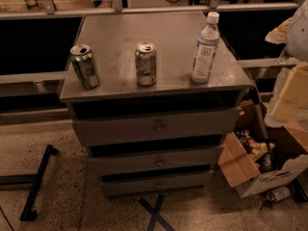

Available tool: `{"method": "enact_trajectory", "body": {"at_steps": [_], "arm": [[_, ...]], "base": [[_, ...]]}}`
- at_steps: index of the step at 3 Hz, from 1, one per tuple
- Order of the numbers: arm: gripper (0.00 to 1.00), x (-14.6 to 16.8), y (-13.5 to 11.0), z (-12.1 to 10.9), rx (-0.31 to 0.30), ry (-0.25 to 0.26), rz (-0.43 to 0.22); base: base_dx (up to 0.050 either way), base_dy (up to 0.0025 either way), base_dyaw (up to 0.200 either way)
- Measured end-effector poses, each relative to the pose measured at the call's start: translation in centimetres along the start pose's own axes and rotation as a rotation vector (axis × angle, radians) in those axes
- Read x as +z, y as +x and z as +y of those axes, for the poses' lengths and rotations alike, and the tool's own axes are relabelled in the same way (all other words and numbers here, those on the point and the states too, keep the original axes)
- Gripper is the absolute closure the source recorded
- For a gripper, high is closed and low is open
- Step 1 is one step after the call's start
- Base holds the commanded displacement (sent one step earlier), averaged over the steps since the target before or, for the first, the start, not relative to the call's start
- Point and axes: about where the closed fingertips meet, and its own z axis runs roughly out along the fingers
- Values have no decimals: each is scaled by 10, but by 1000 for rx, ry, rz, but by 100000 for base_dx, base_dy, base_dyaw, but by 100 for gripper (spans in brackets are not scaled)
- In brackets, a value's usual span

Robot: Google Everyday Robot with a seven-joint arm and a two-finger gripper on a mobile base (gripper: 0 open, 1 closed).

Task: Move blue plastic bottle near green can

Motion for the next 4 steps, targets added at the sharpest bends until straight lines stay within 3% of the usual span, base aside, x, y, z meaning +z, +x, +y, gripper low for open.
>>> {"method": "enact_trajectory", "body": {"at_steps": [2, 3, 4], "arm": [[0, 0, 0, 0, 0, 0, 0], [0, 0, 0, 0, 0, 0, 0], [0, 9, -9, -23, 27, 38, -83]], "base": [[4800, 0, 5], [0, 0, 0], [0, 0, 0]]}}
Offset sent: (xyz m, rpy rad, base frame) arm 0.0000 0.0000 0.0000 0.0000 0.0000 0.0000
